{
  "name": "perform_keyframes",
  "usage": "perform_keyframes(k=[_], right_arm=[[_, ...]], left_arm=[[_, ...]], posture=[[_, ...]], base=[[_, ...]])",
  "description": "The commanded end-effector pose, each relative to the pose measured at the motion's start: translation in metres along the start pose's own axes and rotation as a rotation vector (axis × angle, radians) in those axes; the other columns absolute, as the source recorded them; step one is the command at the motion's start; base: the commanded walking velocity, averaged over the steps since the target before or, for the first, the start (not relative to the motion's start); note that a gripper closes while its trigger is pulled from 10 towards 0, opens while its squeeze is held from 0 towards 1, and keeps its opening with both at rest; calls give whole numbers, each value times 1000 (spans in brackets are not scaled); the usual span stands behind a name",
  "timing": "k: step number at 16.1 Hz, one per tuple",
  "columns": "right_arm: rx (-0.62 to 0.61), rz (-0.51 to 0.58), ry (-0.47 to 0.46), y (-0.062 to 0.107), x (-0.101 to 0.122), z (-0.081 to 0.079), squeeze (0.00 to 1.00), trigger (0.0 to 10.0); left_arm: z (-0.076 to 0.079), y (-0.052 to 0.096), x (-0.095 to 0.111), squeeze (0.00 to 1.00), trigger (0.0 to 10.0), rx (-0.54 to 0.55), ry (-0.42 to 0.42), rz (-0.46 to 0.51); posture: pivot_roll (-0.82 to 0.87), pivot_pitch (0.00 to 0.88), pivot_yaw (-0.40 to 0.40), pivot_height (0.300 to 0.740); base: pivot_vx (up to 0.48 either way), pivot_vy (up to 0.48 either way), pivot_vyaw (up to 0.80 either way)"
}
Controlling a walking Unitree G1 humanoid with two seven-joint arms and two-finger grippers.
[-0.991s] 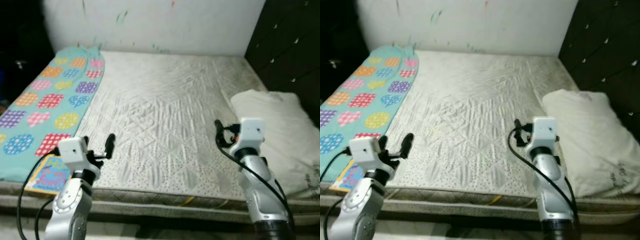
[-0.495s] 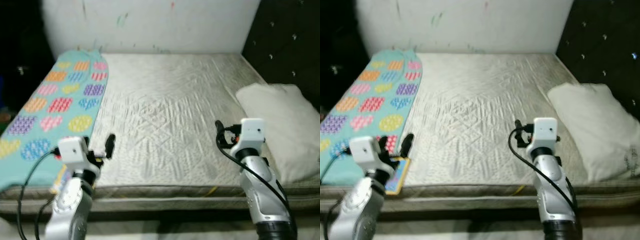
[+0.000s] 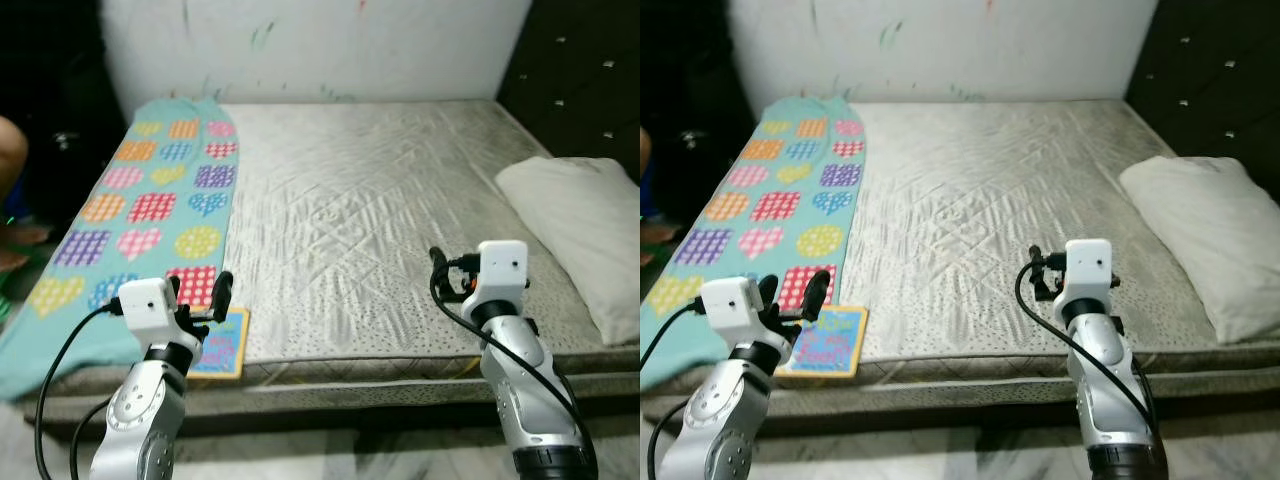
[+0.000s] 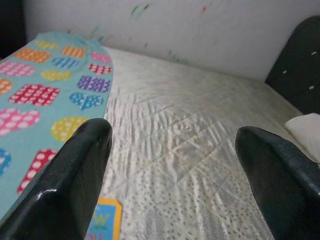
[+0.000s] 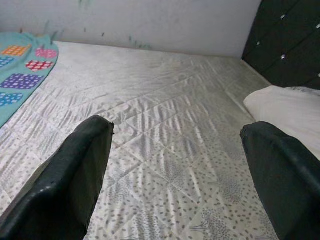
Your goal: Clean up the room
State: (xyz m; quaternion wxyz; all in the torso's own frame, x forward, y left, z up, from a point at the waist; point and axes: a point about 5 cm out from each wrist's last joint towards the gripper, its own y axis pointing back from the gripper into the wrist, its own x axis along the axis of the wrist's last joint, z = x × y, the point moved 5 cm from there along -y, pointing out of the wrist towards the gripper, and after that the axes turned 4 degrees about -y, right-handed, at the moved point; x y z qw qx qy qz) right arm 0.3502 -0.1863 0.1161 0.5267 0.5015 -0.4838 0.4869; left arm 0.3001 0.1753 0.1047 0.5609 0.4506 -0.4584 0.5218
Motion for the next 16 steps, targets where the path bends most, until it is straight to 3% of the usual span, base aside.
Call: perform_keyframes(k=[1, 7, 16], right_arm=[[25, 24, -5, -2, 8, -8, 0, 10000], [35, 15, 21, 0, 6, -9, 0, 10000], [48, 19, 20, 0, 7, -13, 0, 10000]], left_arm=[[-7, 1, 7, 0, 10000, 8, -24, 20], [0, 3, 7, 0, 10000, -39, -1, 23], [3, 4, 7, 0, 10000, -65, 7, 19]], posture=[[2, 18, -23, 740], [-1, 23, -22, 740], [0, 28, -20, 740]], base=[[0, 0, 0], [0, 0, 0], [388, 0, 0]])
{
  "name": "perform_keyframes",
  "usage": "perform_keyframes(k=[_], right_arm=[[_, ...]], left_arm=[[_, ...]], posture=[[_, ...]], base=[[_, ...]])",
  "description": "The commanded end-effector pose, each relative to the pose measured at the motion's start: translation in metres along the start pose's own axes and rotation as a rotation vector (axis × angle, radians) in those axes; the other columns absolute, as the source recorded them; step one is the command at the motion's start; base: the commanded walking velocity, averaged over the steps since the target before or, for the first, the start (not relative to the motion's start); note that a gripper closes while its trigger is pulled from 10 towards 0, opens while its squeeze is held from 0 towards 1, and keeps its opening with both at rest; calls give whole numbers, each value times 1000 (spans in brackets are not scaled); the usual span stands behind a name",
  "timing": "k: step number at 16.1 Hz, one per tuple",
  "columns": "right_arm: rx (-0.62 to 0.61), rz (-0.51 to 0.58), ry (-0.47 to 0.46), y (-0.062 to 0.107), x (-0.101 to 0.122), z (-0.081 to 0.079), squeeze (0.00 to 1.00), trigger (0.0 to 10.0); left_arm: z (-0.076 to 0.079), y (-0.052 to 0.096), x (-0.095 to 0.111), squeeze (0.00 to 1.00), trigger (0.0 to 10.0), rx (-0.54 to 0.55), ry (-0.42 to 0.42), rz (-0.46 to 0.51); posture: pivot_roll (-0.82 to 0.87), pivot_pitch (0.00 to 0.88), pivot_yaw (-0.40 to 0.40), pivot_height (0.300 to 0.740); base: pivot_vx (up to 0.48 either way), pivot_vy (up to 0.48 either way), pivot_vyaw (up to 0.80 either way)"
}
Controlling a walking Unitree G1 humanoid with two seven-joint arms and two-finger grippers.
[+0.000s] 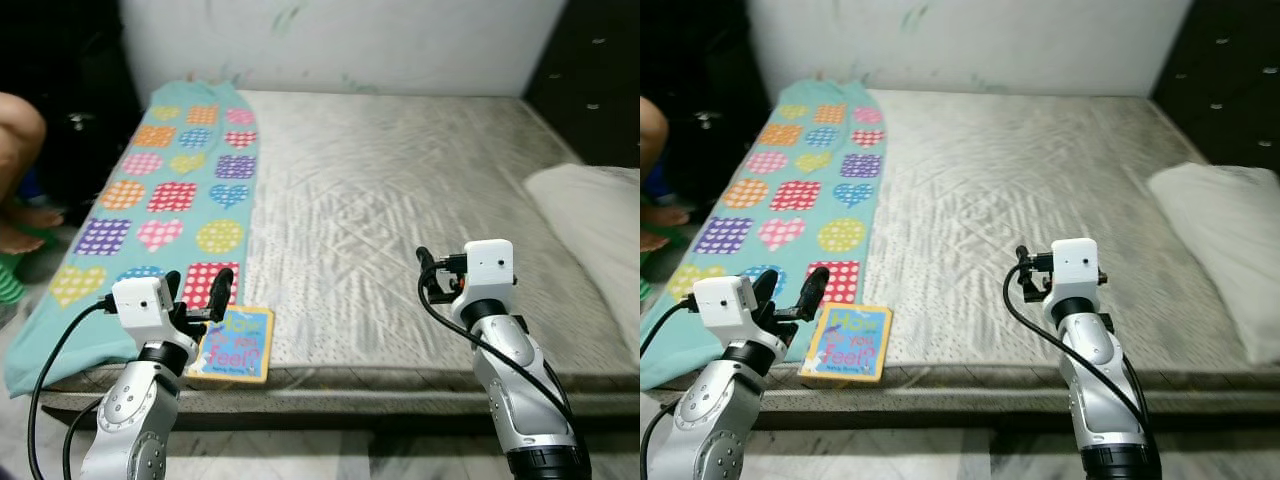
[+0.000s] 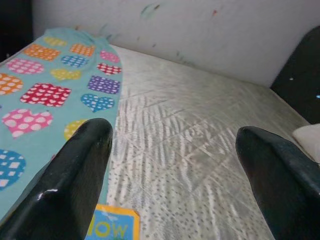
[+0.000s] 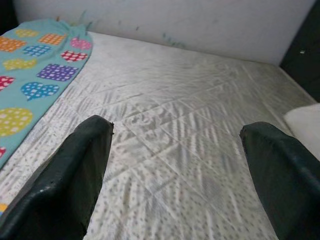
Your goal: Clean up the room
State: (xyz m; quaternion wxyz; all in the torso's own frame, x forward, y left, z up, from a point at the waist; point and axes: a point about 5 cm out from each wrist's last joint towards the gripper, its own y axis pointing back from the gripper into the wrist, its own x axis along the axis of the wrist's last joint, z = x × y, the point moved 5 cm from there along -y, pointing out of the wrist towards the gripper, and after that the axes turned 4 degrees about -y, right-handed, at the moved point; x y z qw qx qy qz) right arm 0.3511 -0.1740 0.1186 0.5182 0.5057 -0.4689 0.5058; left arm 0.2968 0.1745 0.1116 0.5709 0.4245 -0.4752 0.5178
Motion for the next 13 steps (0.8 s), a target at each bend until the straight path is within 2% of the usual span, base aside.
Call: perform_keyframes(k=[1, 7, 11, 13], right_arm=[[2, 11, -4, 0, 4, 0, 0, 10000], [5, 15, -8, 0, 5, -1, 0, 10000], [4, 10, -4, 1, 3, 0, 0, 10000], [7, 8, -3, 2, 3, -1, 0, 10000]], left_arm=[[1, 1, 0, 0, 10000, -7, -6, -6], [1, 1, 1, 0, 10000, -3, -1, -8], [-4, 1, 1, 0, 10000, 35, 10, -9], [-2, 1, 2, 0, 10000, 28, 15, -2]], posture=[[0, 28, -20, 740], [2, 33, -20, 740], [3, 39, -20, 740], [6, 43, -23, 740]], base=[[424, 0, 0], [383, 0, 0], [0, 0, 0], [0, 441, 0]])
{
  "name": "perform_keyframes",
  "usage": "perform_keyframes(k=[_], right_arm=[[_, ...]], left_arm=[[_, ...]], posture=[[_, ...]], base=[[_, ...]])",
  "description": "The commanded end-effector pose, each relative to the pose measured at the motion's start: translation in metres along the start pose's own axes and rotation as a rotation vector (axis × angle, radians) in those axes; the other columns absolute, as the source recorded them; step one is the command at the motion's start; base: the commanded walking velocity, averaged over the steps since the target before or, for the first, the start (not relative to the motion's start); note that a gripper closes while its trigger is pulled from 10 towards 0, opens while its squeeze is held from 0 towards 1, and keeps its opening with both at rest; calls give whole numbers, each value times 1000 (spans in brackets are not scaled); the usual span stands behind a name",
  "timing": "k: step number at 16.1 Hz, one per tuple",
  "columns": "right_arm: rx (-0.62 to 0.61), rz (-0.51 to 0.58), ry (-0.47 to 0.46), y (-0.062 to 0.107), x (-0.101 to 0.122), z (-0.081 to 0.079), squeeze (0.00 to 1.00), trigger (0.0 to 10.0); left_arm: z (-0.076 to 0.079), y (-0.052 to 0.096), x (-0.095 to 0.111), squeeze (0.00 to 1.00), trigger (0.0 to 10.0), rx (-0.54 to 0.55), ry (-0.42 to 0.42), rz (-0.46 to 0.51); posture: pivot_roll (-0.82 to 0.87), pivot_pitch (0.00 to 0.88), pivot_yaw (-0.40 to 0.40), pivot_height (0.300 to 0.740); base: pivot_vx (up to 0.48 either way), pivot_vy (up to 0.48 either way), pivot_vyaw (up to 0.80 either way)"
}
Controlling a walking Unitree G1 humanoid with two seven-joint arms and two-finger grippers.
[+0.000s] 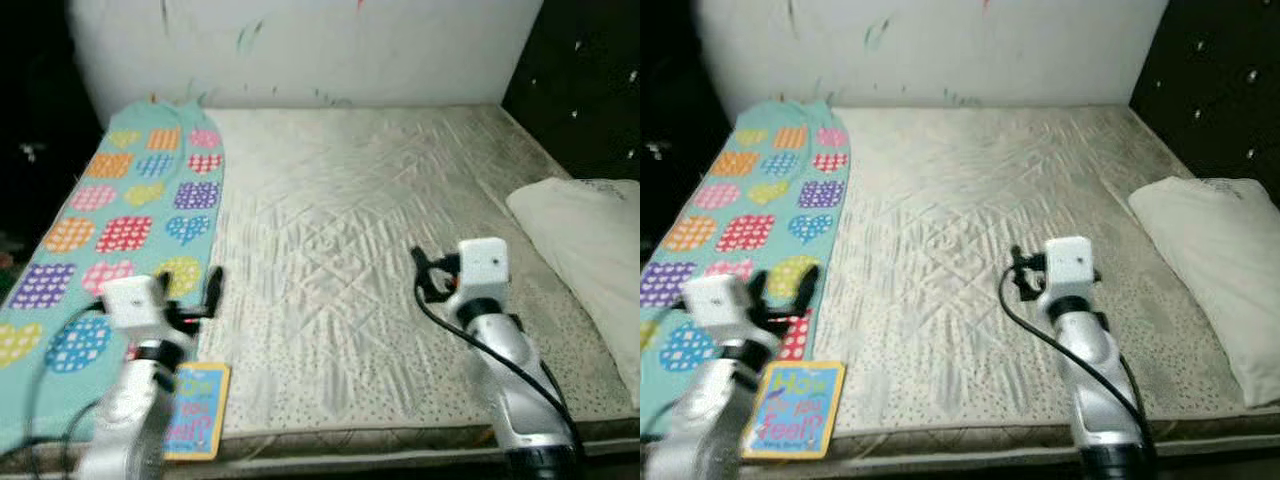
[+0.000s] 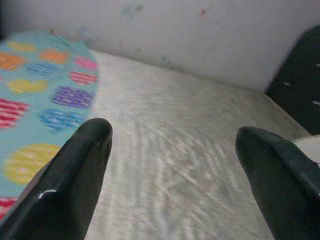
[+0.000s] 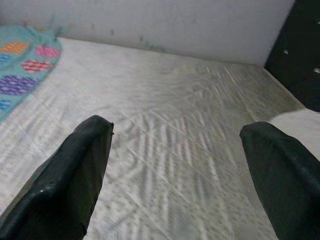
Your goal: Clean up the room
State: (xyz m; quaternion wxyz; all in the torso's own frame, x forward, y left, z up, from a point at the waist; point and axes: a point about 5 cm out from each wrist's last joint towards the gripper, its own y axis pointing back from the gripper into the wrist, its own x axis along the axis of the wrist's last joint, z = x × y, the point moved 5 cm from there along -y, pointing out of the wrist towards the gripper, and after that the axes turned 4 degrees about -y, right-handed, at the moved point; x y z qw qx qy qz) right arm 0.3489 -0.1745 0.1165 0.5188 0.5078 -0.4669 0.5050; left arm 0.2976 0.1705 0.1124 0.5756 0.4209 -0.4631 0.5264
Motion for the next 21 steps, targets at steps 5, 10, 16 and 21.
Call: perform_keyframes(k=[5, 10, 16, 21], right_arm=[[10, 14, 3, -2, 6, -1, 0, 10000], [14, 14, 4, -3, 7, -1, 0, 10000], [25, 11, -3, -2, 6, -3, 0, 10000], [19, 7, -1, -2, 4, -2, 0, 10000]], left_arm=[[-5, 3, 1, 0, 10000, 10, -11, -4], [-4, 3, 1, 0, 10000, 9, -13, -7], [-4, 3, 0, 0, 10000, 8, -13, -12], [-5, 2, 1, 0, 10000, 8, -24, -15]], posture=[[5, 44, -28, 740], [6, 45, -28, 740], [3, 48, -25, 740], [2, 50, -21, 740]], base=[[0, 480, 0], [0, 480, 0], [0, 480, 0], [0, 480, 0]])
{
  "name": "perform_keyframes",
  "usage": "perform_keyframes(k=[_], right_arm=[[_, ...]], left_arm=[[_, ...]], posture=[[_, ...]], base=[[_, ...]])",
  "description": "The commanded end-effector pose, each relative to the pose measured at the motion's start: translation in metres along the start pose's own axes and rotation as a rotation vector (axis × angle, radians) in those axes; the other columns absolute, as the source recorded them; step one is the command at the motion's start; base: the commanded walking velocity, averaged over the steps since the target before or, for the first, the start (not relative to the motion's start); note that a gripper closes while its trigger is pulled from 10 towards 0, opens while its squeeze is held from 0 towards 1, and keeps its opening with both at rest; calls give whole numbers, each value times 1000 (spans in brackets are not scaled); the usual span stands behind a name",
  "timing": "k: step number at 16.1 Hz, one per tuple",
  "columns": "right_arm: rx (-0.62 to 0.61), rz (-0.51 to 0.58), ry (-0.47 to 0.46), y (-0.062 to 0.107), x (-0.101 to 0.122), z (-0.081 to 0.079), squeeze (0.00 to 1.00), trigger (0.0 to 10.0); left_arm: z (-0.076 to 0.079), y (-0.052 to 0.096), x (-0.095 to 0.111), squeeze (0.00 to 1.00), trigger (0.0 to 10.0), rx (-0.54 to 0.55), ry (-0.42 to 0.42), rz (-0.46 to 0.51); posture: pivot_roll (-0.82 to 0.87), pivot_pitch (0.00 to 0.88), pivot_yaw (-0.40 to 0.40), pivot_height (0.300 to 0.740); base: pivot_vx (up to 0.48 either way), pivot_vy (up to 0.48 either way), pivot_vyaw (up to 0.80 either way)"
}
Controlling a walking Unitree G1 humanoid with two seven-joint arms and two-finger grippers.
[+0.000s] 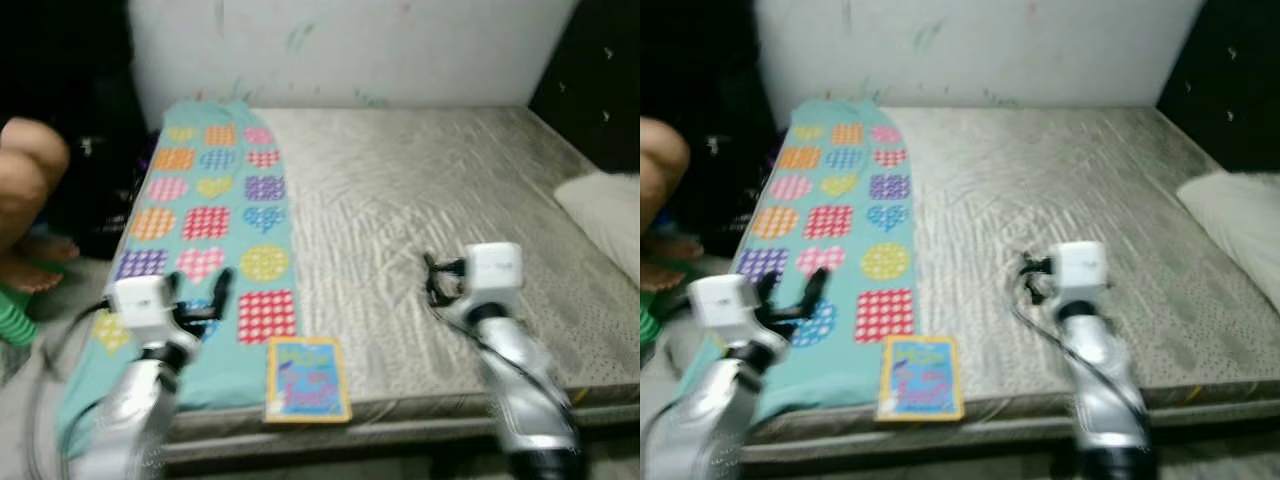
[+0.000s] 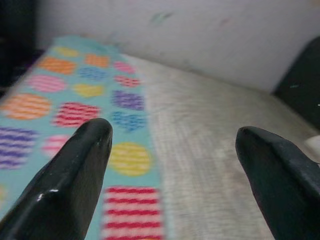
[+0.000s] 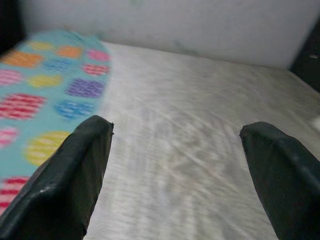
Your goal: Clean up the room
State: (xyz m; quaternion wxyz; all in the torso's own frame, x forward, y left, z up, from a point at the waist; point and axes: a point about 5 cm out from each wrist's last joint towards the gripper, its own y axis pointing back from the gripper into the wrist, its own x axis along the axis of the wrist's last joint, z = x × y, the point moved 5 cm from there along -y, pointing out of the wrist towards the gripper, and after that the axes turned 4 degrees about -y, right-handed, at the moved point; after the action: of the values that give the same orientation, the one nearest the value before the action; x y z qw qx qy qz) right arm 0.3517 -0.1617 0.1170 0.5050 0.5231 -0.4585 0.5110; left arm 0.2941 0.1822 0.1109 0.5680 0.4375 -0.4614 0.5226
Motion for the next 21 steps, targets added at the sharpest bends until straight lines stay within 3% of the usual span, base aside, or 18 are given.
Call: perform_keyframes(k=[1, 3, 9, 12, 17, 21], right_arm=[[-26, 8, 13, 1, 3, 11, 0, 10000], [-27, 8, 15, 2, 2, 11, 0, 10000], [-32, 9, 3, 0, 3, 11, 0, 10000], [-28, 18, -6, -1, 6, 10, 0, 10000], [-11, 48, 5, -5, 16, 7, 0, 10000], [1, 41, 10, -4, 14, 4, 0, 10000]], left_arm=[[6, -2, 0, 0, 10000, -16, 1, -2], [5, -2, 1, 0, 10000, -4, -9, 6], [-7, -4, 7, 0, 10000, 38, -74, 19], [-17, -5, 15, 0, 10000, 50, -139, 51], [-26, -2, 24, 0, 10000, 83, -132, 72], [-22, 3, 10, 0, 10000, 76, -119, 36]], posture=[[2, 50, -21, 740], [3, 49, -20, 740], [8, 52, -19, 740], [7, 60, -22, 740], [7, 79, -26, 740], [11, 77, -32, 740]], base=[[0, 480, 0], [0, 480, 0], [0, 0, 0], [0, 0, -713], [0, 0, 0], [0, 0, 0]])
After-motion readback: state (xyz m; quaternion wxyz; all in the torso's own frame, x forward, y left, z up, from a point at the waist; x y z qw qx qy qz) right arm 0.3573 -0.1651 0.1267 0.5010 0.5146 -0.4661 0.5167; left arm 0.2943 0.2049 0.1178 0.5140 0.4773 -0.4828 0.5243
